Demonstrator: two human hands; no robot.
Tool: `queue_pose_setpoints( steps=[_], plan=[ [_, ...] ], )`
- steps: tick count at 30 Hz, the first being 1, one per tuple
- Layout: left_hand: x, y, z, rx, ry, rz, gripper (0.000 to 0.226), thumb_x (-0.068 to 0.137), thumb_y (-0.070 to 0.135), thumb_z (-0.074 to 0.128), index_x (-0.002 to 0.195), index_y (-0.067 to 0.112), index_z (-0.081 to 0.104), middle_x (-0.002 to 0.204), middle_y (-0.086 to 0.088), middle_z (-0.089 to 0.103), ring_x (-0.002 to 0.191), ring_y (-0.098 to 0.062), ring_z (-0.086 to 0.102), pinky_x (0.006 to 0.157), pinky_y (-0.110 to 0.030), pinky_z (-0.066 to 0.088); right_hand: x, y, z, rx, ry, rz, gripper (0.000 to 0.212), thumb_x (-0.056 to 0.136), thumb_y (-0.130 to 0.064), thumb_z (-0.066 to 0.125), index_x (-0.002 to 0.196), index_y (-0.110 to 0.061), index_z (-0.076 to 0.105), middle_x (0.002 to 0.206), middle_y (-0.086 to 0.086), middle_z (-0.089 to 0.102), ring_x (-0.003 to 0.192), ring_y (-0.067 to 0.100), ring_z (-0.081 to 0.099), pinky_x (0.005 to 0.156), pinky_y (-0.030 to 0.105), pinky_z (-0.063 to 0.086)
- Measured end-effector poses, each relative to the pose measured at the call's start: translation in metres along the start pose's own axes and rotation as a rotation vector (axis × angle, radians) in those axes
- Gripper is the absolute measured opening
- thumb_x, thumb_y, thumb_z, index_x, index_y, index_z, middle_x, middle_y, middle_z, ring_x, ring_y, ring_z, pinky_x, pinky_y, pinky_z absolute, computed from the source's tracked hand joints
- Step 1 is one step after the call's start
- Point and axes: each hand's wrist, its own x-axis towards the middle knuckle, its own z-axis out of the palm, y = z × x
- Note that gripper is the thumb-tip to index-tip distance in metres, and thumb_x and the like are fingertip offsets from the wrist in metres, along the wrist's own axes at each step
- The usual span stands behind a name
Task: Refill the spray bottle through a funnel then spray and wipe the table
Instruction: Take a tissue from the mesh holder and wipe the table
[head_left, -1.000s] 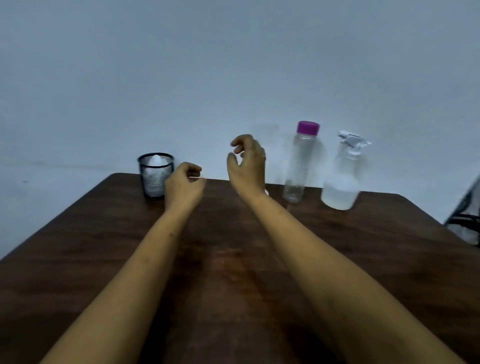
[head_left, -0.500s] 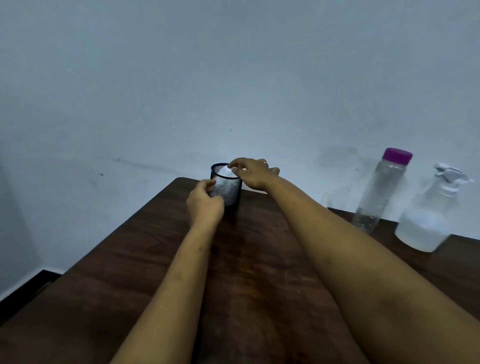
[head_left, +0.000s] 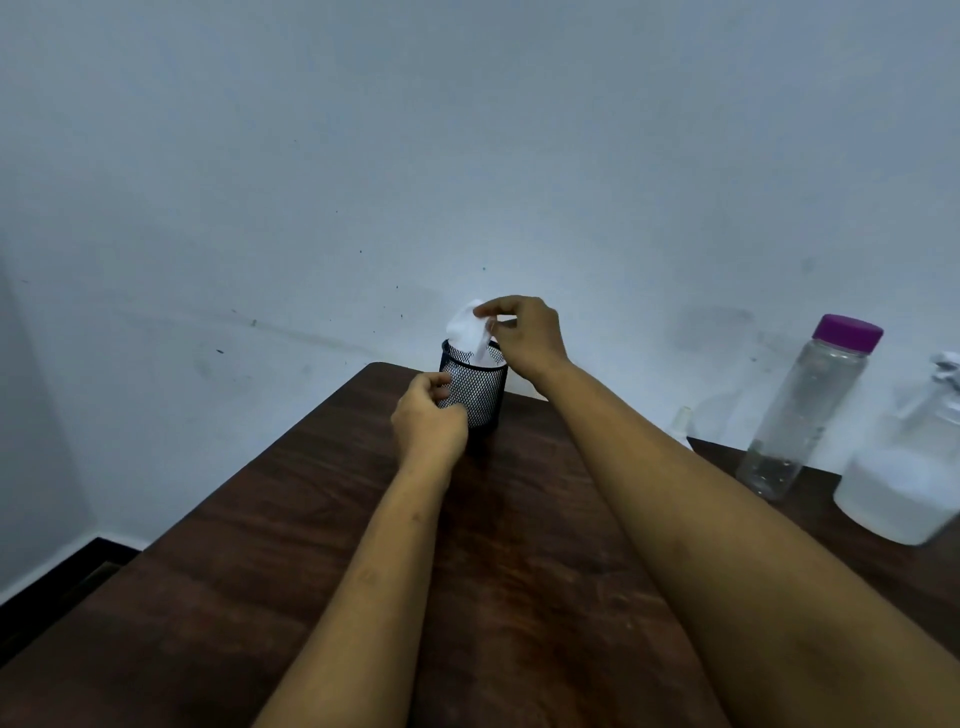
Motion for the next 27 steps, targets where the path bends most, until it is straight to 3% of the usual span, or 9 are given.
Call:
queue_pose_setpoints(
  steps=[3,8,12,14,17,22,25,27],
  plan=[
    [-0.003,0.006,0.001,-0.060,-0.004,-0.003,0.031,0.077,0.000,0.058,0.100,0.021,0.062,0.101,0.000,0.064,0.087,-0.014,0.059,0.071,-0.021,0.044,0.000,-0.003,-0.002,0.090,0.089,-0.002,0.024,0.086,0.001,0.055,0.099,-0.009,0.073,0.111,0.005,0.069,0.106,0.016,0.061,0.081,0.014,0.042],
    [-0.004,0.009,0.000,-0.136,-0.010,-0.035,0.028,0.080,-0.001,0.057,0.099,0.019,0.061,0.097,0.002,0.062,0.076,-0.005,0.055,0.056,-0.010,0.040,-0.003,-0.008,-0.005,0.268,0.154,0.022,0.027,0.082,0.000,0.060,0.100,-0.016,0.071,0.109,-0.004,0.066,0.102,0.014,0.061,0.081,0.016,0.045],
    [-0.006,0.016,-0.001,-0.201,0.011,-0.028,0.014,0.087,0.011,0.057,0.098,0.019,0.062,0.091,0.003,0.062,0.074,-0.005,0.054,0.060,-0.015,0.040,-0.010,-0.010,-0.006,0.419,0.060,0.078,0.034,0.079,0.001,0.056,0.097,-0.024,0.071,0.100,-0.013,0.065,0.104,0.021,0.063,0.089,0.038,0.053],
    [-0.009,0.021,0.000,-0.245,-0.010,-0.034,0.009,0.092,0.024,0.055,0.093,0.020,0.062,0.095,-0.002,0.064,0.079,-0.012,0.054,0.067,-0.023,0.041,-0.019,-0.015,-0.010,0.532,-0.029,0.110,0.039,0.081,0.006,0.049,0.104,-0.017,0.070,0.097,-0.009,0.065,0.094,0.020,0.064,0.080,0.037,0.052],
    [-0.017,0.031,0.002,-0.346,-0.107,-0.047,0.025,0.095,0.041,0.047,0.087,0.023,0.061,0.097,-0.002,0.065,0.082,-0.015,0.056,0.073,-0.030,0.043,-0.037,-0.025,-0.024,0.656,-0.151,0.133,0.042,0.085,0.010,0.042,0.114,-0.008,0.066,0.091,-0.005,0.065,0.080,0.011,0.063,0.077,0.036,0.051],
    [-0.038,0.057,0.004,-0.559,-0.232,0.043,0.017,0.095,0.028,0.052,0.100,0.017,0.064,0.091,-0.001,0.068,0.078,-0.010,0.066,0.061,-0.015,0.050,-0.059,-0.024,-0.052,0.714,-0.237,0.150,0.052,0.084,0.011,0.043,0.120,-0.021,0.061,0.107,0.007,0.068,0.090,0.019,0.067,0.079,0.036,0.056],
    [-0.047,0.068,0.005,-0.509,-0.296,0.051,0.016,0.093,0.025,0.055,0.103,0.017,0.066,0.101,-0.012,0.069,0.086,-0.020,0.067,0.067,-0.023,0.050,-0.070,-0.017,-0.074,0.801,-0.243,0.181,0.056,0.085,0.010,0.047,0.128,-0.025,0.054,0.107,0.012,0.066,0.091,0.025,0.067,0.088,0.044,0.055],
    [-0.054,0.075,0.006,-0.466,-0.321,0.030,0.019,0.093,0.025,0.056,0.105,0.015,0.066,0.092,-0.008,0.070,0.077,-0.017,0.066,0.059,-0.020,0.048,-0.077,-0.011,-0.087,0.834,-0.257,0.201,0.057,0.085,0.010,0.048,0.132,-0.023,0.051,0.103,0.012,0.066,0.088,0.025,0.066,0.088,0.043,0.053]
  ],
)
